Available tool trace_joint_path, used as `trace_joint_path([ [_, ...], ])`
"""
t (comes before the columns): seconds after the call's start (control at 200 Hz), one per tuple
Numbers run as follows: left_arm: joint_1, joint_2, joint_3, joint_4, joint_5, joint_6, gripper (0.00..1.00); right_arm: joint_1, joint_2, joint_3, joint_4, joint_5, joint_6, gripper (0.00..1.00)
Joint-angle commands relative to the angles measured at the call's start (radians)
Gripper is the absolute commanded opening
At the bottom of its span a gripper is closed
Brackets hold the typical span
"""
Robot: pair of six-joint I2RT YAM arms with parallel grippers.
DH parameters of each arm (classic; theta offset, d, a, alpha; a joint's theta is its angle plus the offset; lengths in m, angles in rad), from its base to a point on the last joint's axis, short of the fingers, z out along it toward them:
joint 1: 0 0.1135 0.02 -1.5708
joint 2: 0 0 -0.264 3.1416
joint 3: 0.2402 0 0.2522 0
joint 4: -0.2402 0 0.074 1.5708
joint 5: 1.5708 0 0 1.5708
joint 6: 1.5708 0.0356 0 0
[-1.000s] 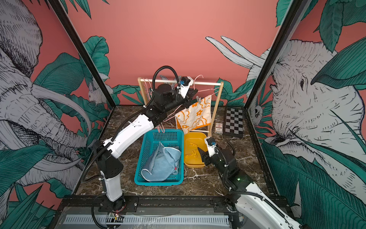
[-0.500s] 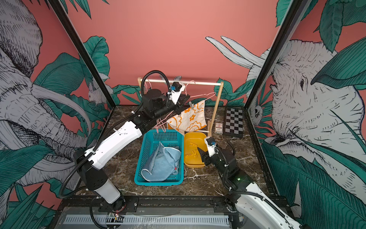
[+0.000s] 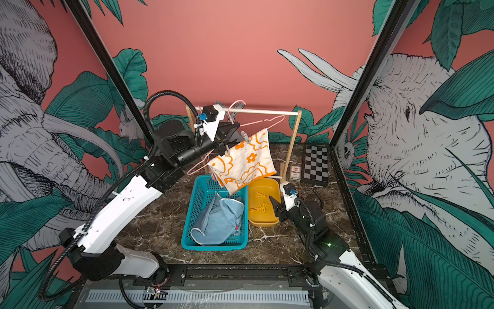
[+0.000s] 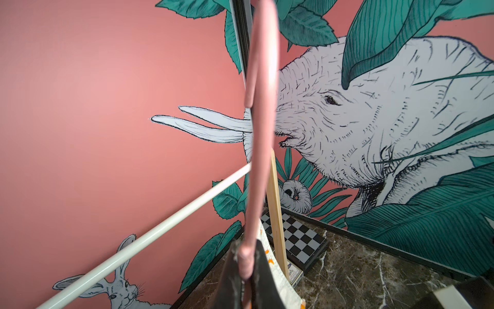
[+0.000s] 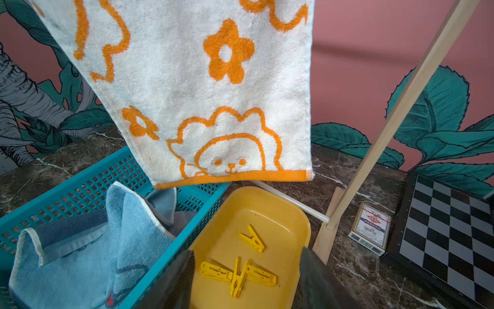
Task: Remove the clothespins securing towels to the hanger
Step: Pick up the hanger from the clothesline, then remove the clothespin from the hanger.
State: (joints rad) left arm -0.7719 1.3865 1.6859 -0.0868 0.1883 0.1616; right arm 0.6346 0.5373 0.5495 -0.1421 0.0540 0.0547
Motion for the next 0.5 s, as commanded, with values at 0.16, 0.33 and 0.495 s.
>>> trace_joint_path([
  [0.16,-0.003,-0.095,0.009,-0.103,0.014,0.015,0.0,-0.004,-0.023,0.042,-0.03,0.005,-0.015,0.62],
  [0.33,-0.003,-0.139,-0.001,-0.183,-0.005,0.009,0.0,-0.004,-0.019,0.046,-0.022,-0.024,-0.014,0.63],
  [0.495,-0.003,-0.182,-0.027,-0.26,0.01,0.004,0.0,-0.004,-0.007,0.056,-0.012,-0.086,-0.013,0.63],
])
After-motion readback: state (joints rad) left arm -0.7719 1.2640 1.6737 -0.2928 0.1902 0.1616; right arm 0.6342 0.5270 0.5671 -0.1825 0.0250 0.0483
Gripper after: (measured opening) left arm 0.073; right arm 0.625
